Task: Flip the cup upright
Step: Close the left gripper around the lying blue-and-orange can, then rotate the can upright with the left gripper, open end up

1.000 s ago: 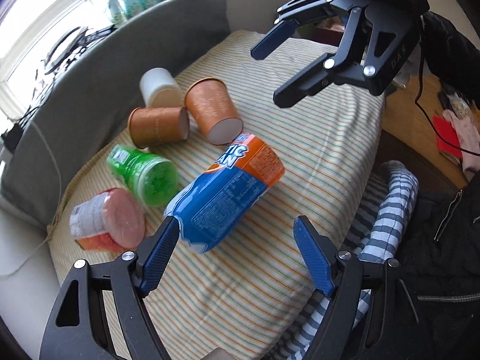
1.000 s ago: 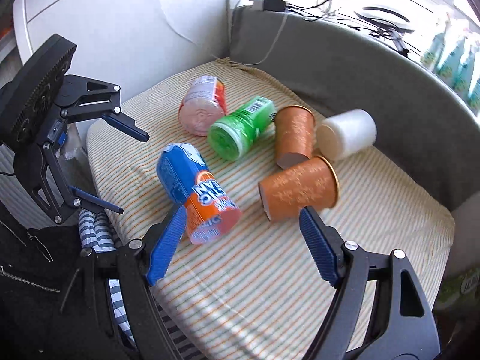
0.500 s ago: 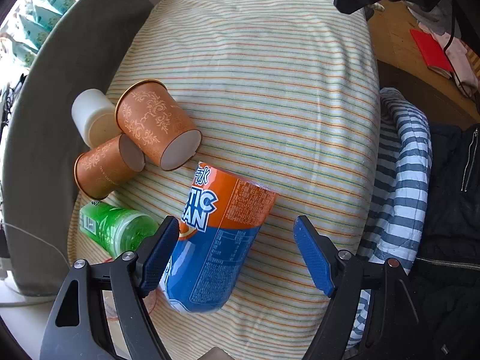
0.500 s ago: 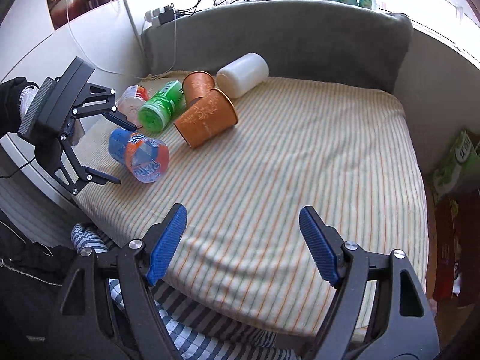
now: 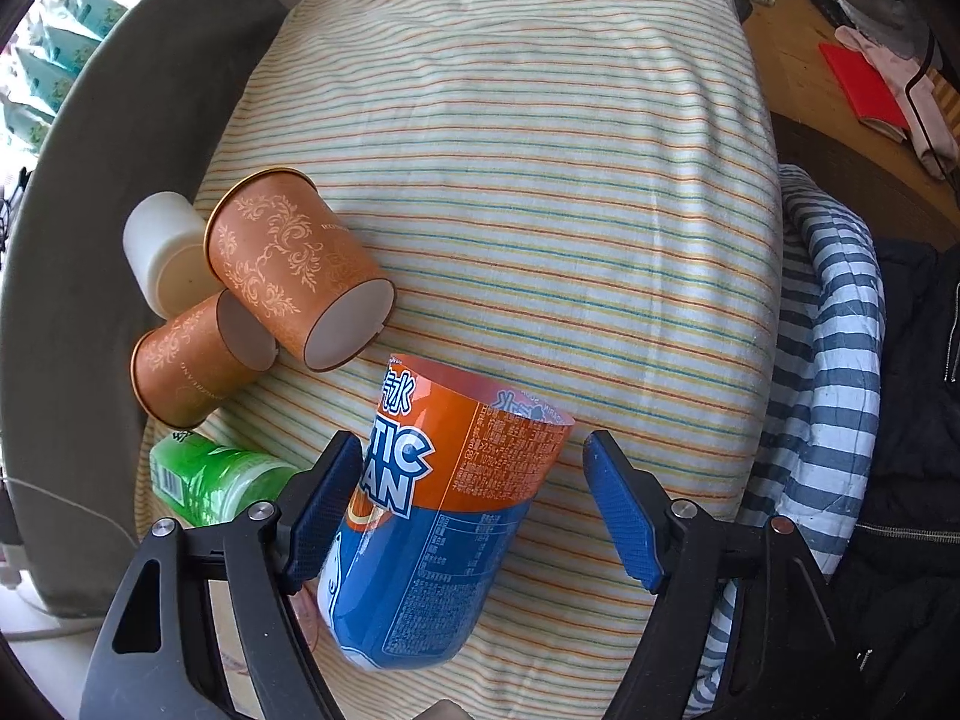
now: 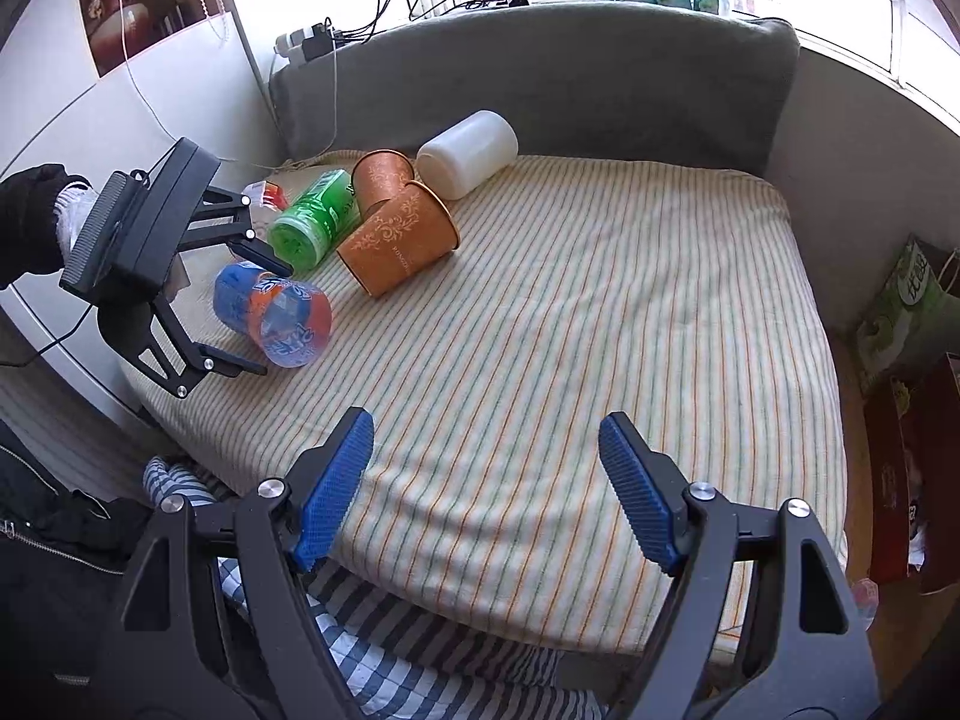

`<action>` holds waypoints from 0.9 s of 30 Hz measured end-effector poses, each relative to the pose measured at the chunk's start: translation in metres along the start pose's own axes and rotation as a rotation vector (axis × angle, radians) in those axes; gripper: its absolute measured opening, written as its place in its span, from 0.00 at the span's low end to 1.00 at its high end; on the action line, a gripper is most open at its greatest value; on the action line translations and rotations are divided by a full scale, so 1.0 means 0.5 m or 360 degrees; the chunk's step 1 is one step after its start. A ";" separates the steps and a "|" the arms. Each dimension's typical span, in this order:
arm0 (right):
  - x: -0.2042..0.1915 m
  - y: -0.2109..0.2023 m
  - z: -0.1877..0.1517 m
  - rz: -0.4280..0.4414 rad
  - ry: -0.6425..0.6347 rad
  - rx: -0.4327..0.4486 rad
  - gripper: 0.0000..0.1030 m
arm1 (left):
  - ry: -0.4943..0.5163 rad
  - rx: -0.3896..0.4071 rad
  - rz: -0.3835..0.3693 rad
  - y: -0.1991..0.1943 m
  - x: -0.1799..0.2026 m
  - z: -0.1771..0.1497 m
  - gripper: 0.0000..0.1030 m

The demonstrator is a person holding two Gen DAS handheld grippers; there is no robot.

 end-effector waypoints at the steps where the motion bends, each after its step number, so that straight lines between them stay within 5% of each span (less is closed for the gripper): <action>1: -0.002 0.002 0.001 0.0003 0.0001 0.0000 0.78 | -0.0002 0.0000 0.0000 0.000 -0.001 -0.001 0.73; 12: -0.014 0.008 0.002 0.0013 -0.0009 -0.0003 0.78 | -0.0113 0.0034 -0.0012 0.001 -0.027 -0.005 0.64; 16: -0.021 0.013 0.005 0.0025 -0.0023 -0.0007 0.78 | -0.0285 0.0110 -0.0033 -0.008 -0.055 -0.011 0.53; 27: -0.028 0.028 0.018 0.0036 -0.0050 -0.0016 0.78 | -0.0658 0.0218 -0.0092 -0.005 -0.094 -0.063 0.49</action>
Point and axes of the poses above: each gripper's, at about its wrist camera, not at the fingertips, and y roughly the way its jaws point, x to its right, z to its top, the point moved 2 cm from there along y, roughly the way its jaws point, and after that the axes turned 10 degrees about z, right-handed, at the moved point
